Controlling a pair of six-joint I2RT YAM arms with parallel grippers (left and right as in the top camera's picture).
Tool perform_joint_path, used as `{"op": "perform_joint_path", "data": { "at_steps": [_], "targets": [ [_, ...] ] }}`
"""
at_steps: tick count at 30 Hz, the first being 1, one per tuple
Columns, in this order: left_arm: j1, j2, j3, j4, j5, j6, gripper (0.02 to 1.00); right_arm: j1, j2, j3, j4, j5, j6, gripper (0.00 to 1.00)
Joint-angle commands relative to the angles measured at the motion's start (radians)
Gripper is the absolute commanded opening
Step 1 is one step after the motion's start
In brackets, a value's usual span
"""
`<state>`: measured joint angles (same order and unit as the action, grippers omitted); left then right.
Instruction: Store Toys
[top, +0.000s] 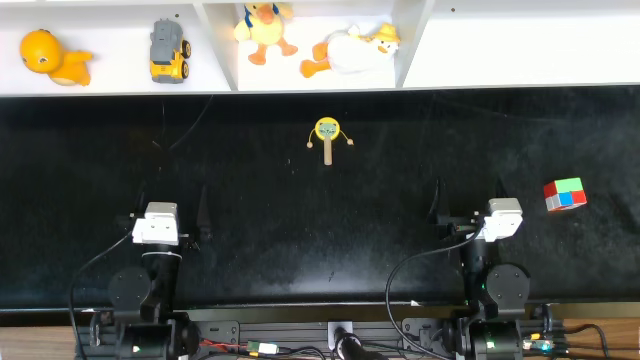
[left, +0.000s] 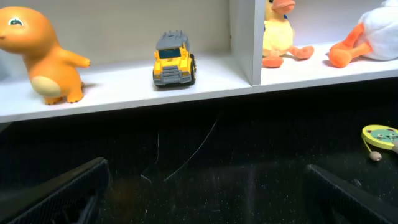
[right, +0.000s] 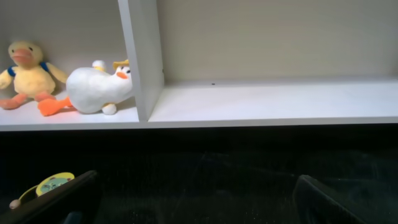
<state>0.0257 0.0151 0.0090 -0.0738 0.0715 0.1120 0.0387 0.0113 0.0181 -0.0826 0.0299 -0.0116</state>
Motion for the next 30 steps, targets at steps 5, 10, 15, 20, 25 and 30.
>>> {"op": "perform_joint_path", "data": {
  "at_steps": [5,10,15,20,25,30],
  "targets": [
    [-0.003,-0.013,-0.001,-0.003,0.014,0.015,0.998,-0.004,-0.007,-0.013,0.005,-0.004,0.005,0.996],
    [-0.003,-0.013,-0.001,-0.003,0.014,0.015,0.998,-0.004,-0.007,-0.013,0.005,-0.004,0.005,0.993],
    [-0.003,-0.013,-0.001,-0.003,0.014,0.015,0.996,-0.004,-0.007,-0.013,0.005,-0.004,0.005,0.996],
    [-0.003,-0.013,-0.001,-0.003,0.014,0.015,0.998,-0.007,-0.007,-0.013,0.005,-0.004,0.005,0.996],
    [-0.003,-0.013,-0.001,-0.003,0.014,0.015,0.998,0.008,-0.006,-0.012,0.009,0.071,-0.121,0.996],
    [-0.003,-0.013,-0.001,-0.003,0.014,0.015,0.998,0.208,0.093,0.049,-0.087,0.467,0.105,0.993]
  ]
}}
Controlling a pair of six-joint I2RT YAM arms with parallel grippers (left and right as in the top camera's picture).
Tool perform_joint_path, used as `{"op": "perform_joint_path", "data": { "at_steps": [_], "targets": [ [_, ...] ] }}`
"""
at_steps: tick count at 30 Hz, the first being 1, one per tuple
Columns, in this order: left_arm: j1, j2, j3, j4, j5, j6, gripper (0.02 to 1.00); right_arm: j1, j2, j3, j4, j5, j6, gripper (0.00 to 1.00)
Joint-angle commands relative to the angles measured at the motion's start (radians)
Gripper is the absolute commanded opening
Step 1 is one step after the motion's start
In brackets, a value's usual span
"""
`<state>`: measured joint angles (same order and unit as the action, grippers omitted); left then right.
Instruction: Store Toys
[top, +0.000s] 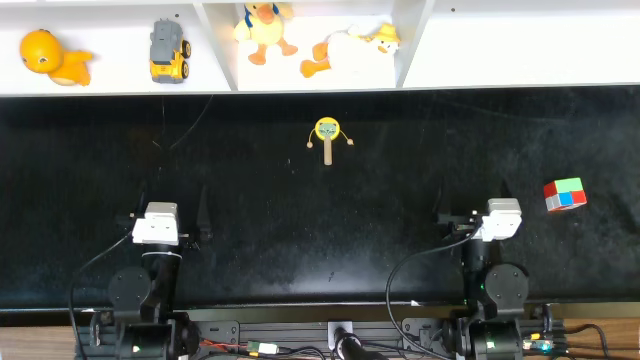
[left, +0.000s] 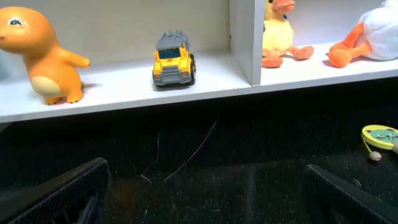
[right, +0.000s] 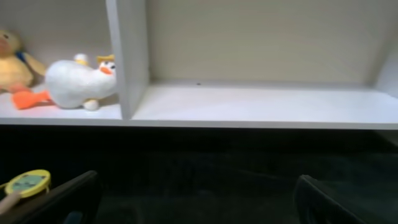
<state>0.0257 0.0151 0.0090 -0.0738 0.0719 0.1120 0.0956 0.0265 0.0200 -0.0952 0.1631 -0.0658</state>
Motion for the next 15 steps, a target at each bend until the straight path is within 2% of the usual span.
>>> {"op": "perform_joint_path", "data": {
  "at_steps": [1,3,5,7,12,15],
  "targets": [
    [-0.003,-0.013,-0.001,-0.003,0.013,0.015,0.998,0.21,0.113,0.074,-0.127,0.422,0.238,0.996],
    [-0.003,-0.013,-0.001,-0.003,0.013,0.015,0.998,0.352,0.214,0.15,-0.289,0.592,0.418,0.996],
    [-0.003,-0.013,-0.001,-0.003,0.014,0.015,0.998,0.476,0.322,0.22,-0.426,0.683,0.594,0.996],
    [-0.003,-0.013,-0.001,-0.003,0.014,0.015,0.998,0.592,0.446,0.28,-0.52,0.734,0.742,0.993],
    [-0.003,-0.013,-0.001,-0.003,0.013,0.015,0.998,0.823,0.782,0.396,-0.543,0.735,0.943,0.996],
    [-0.003,-0.013,-0.001,-0.003,0.013,0.015,0.998,0.928,0.989,0.494,-0.544,0.694,0.979,0.996]
  ]
}}
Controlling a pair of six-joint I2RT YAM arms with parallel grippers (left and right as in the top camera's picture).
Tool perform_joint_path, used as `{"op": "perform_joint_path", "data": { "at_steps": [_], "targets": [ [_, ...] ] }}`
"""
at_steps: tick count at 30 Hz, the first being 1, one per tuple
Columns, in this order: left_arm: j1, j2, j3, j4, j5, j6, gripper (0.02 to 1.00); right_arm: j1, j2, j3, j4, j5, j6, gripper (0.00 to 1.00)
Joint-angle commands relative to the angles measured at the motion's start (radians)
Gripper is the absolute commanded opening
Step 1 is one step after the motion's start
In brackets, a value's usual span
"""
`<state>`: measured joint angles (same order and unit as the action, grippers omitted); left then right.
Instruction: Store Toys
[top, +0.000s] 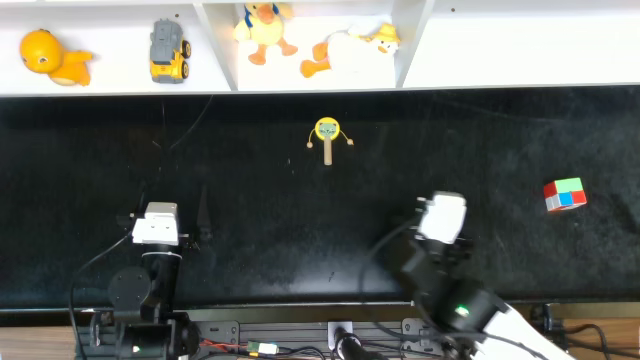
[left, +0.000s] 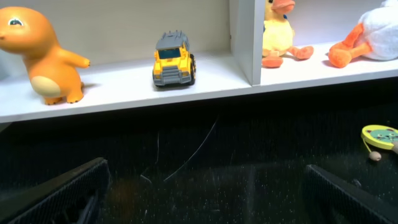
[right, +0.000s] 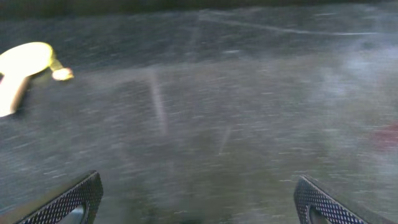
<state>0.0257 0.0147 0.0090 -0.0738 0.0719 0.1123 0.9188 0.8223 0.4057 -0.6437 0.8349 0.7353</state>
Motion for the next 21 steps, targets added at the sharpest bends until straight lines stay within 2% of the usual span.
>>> {"op": "perform_joint_path", "data": {
  "at_steps": [1,4,8,14,17,21],
  "targets": [
    [-0.003,-0.013,-0.001,-0.003,0.013,0.014,0.998,0.128,0.259,0.146,0.001,0.013,0.177,0.996],
    [-0.003,-0.013,-0.001,-0.003,0.013,0.014,0.998,0.156,0.411,0.256,-0.027,-0.012,0.177,0.996],
    [-0.003,-0.013,-0.001,-0.003,0.013,0.014,0.998,0.154,0.554,0.394,-0.062,-0.088,0.177,0.993],
    [-0.003,-0.013,-0.001,-0.003,0.013,0.015,0.998,0.153,0.723,0.604,-0.112,-0.137,0.178,0.996],
    [-0.003,-0.013,-0.001,-0.003,0.013,0.015,0.998,0.138,0.8,0.678,-0.147,-0.145,0.214,0.993],
    [-0.003,-0.013,-0.001,-0.003,0.013,0.015,0.998,0.086,0.865,0.733,-0.156,-0.21,0.238,0.996]
  ]
}}
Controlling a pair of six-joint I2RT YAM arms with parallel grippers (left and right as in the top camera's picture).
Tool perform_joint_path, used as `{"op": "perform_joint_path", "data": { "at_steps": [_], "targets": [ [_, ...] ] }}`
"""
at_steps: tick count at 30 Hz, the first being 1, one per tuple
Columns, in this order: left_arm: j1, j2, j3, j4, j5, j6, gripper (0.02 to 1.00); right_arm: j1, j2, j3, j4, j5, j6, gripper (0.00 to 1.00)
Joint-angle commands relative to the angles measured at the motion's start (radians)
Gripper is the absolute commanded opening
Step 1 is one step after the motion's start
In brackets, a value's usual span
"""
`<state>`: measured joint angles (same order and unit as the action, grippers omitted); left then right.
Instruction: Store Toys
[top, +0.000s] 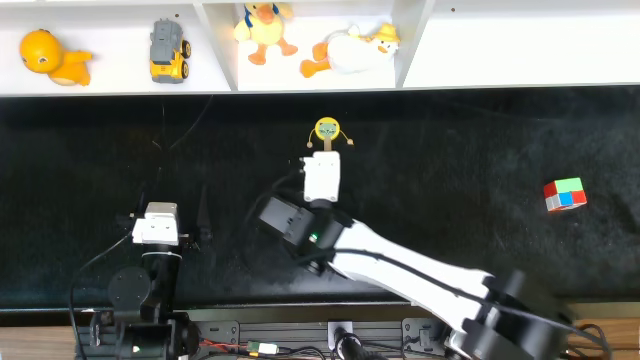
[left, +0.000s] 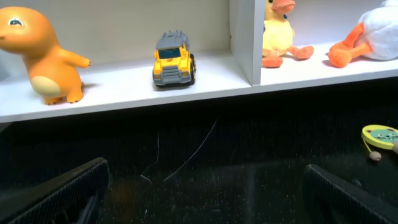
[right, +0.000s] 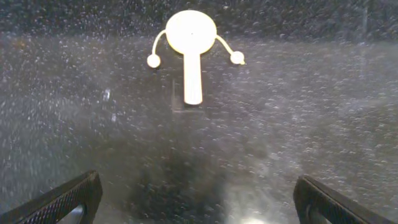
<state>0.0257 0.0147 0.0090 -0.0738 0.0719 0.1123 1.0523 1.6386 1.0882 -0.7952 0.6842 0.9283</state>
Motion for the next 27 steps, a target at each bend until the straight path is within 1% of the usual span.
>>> {"op": "perform_joint_path", "data": {
  "at_steps": [1,4,9,11,14,16,18,23,27],
  "targets": [
    [-0.003,-0.013,-0.001,-0.003,0.013,0.015,0.998,-0.063,0.056,0.056,-0.005,-0.076,0.055,0.993],
    [-0.003,-0.013,-0.001,-0.003,0.013,0.014,0.998,-0.109,0.071,0.061,-0.003,-0.119,0.068,0.996],
    [-0.003,-0.013,-0.001,-0.003,0.013,0.015,0.998,-0.167,0.074,0.061,0.02,-0.129,0.062,0.993],
    [-0.003,-0.013,-0.001,-0.003,0.013,0.015,0.998,-0.192,0.075,0.061,0.044,-0.173,0.027,0.996],
    [-0.003,-0.013,-0.001,-0.003,0.013,0.015,0.998,-0.235,0.084,0.061,0.101,-0.27,-0.087,0.996],
    [-0.003,-0.013,-0.001,-0.003,0.013,0.014,0.998,-0.26,0.095,0.061,0.126,-0.315,-0.145,0.993],
    [-0.003,-0.013,-0.001,-0.003,0.013,0.014,0.996,-0.282,0.108,0.061,0.13,-0.336,-0.159,0.993],
    [-0.003,-0.013,-0.001,-0.003,0.013,0.014,0.998,-0.311,0.143,0.067,0.141,-0.352,-0.165,1.0],
    [-0.003,-0.013,-0.001,-0.003,0.013,0.015,0.998,-0.328,0.19,0.094,0.167,-0.426,-0.266,0.996]
  ]
}}
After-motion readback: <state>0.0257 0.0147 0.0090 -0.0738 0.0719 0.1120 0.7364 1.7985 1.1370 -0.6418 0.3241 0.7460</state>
